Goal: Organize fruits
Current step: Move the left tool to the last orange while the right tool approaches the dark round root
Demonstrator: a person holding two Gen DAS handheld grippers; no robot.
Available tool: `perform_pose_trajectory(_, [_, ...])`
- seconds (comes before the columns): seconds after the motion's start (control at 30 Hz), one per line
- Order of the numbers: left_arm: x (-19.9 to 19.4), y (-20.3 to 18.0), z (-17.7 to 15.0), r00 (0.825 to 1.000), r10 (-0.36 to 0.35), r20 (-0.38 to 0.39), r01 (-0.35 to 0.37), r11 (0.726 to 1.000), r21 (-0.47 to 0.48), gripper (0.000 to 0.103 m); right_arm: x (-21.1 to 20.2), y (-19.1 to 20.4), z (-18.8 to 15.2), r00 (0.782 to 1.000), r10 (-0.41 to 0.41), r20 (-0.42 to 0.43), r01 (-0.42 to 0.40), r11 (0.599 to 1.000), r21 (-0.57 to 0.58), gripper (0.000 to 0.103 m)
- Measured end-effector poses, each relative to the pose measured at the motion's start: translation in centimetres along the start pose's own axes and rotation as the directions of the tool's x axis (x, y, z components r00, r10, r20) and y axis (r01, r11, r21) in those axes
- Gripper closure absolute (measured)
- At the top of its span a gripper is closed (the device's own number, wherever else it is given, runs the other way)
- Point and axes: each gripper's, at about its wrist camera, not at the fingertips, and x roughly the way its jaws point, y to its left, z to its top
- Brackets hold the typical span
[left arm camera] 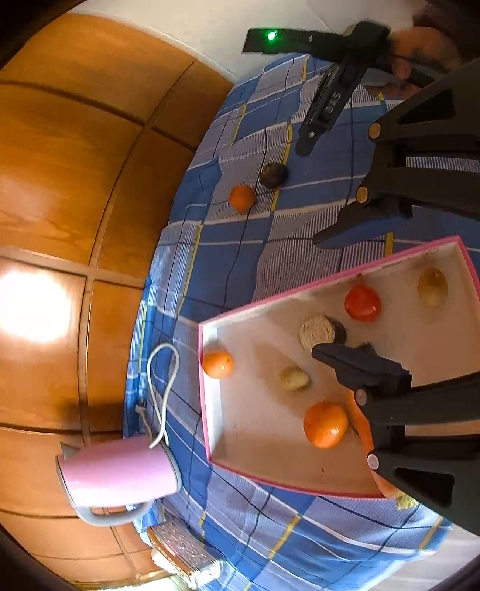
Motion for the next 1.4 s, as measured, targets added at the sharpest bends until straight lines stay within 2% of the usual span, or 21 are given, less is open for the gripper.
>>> perform_pose_trajectory(0.07, [0.2, -0.3, 0.0, 1.0, -0.009, -0.008, 0.009, 1.0, 0.008, 0.049, 0.5, 0.3, 0.6, 1.0, -0.004, 0.003, 0.004, 1.0, -0.016, 0.06])
perform_pose_trajectory(0.17, [0.5, -0.9, 0.1, 1.0, -0.021, -0.014, 0.021, 0.999, 0.026, 0.049, 1.5, 0.8, 1.5, 1.0, -0.026, 0.005, 0.027, 0.998, -0.049, 0.046])
perform_pose_trajectory(0.4, [1.5, -1.9, 0.4, 0.999, -0.022, -0.037, 0.024, 0.998, 0.052, 0.046, 4.6, 1.8, 3.3, 0.995, -0.094, -0.015, 0.091, 0.988, -0.126, 0.045])
perform_pose_trajectory(0.47, [1.6, -2.1, 0.6, 0.999, -0.025, -0.038, 0.027, 0.998, 0.057, 0.046, 5.0, 2.0, 3.4, 0.994, -0.108, -0.012, 0.105, 0.982, -0.155, 0.05])
perform_pose_trajectory(0.5, [1.7, -2.3, 0.7, 0.999, -0.024, -0.039, 0.027, 0.998, 0.062, 0.046, 5.1, 2.0, 3.3, 0.993, -0.117, -0.008, 0.115, 0.979, -0.168, 0.065])
perform_pose_trajectory(0.63, [2.2, -3.1, 1.2, 0.998, -0.034, -0.047, 0.037, 0.996, 0.081, 0.046, 4.3, 1.6, 3.1, 0.99, -0.142, 0.021, 0.143, 0.975, -0.169, 0.067])
perform_pose_trajectory(0.7, [2.5, -3.5, 1.4, 0.998, -0.035, -0.05, 0.04, 0.995, 0.089, 0.046, 3.6, 1.1, 2.9, 0.989, -0.144, 0.034, 0.148, 0.977, -0.156, 0.077])
perform_pose_trajectory(0.8, [2.9, -4.3, 1.6, 0.998, -0.041, -0.057, 0.047, 0.994, 0.102, 0.046, 2.6, 0.2, 2.8, 0.987, -0.155, 0.053, 0.161, 0.977, -0.14, 0.079])
perform_pose_trajectory(0.87, [3.2, -4.8, 1.8, 0.997, -0.048, -0.065, 0.054, 0.993, 0.106, 0.046, 2.3, -0.4, 2.9, 0.989, -0.141, 0.048, 0.146, 0.981, -0.124, 0.079])
perform_pose_trajectory(0.9, [3.4, -5.0, 1.9, 0.996, -0.05, -0.071, 0.057, 0.993, 0.107, 0.046, 2.2, -1.0, 2.9, 0.993, -0.111, 0.037, 0.114, 0.989, -0.098, 0.079])
perform_pose_trajectory(1.13, [5.7, -6.5, 3.5, 0.992, -0.066, -0.106, 0.077, 0.991, 0.109, 0.043, 2.0, -2.9, 3.1, 0.999, -0.025, 0.035, 0.026, 0.999, -0.022, 0.063])
perform_pose_trajectory(1.27, [7.0, -7.1, 4.7, 0.991, -0.072, -0.111, 0.084, 0.991, 0.105, 0.043, 1.9, -2.2, 3.2, 0.999, 0.021, 0.035, -0.02, 0.999, -0.04, 0.054])
perform_pose_trajectory(1.33, [7.7, -7.4, 5.3, 0.99, -0.077, -0.114, 0.089, 0.99, 0.107, 0.043, 2.2, -1.7, 3.2, 0.999, 0.025, 0.032, -0.023, 0.998, -0.062, 0.053])
perform_pose_trajectory(1.4, [8.5, -7.8, 5.8, 0.989, -0.082, -0.12, 0.095, 0.99, 0.108, 0.043, 3.0, -1.1, 3.3, 1.0, -0.007, 0.023, 0.009, 0.996, -0.085, 0.053])
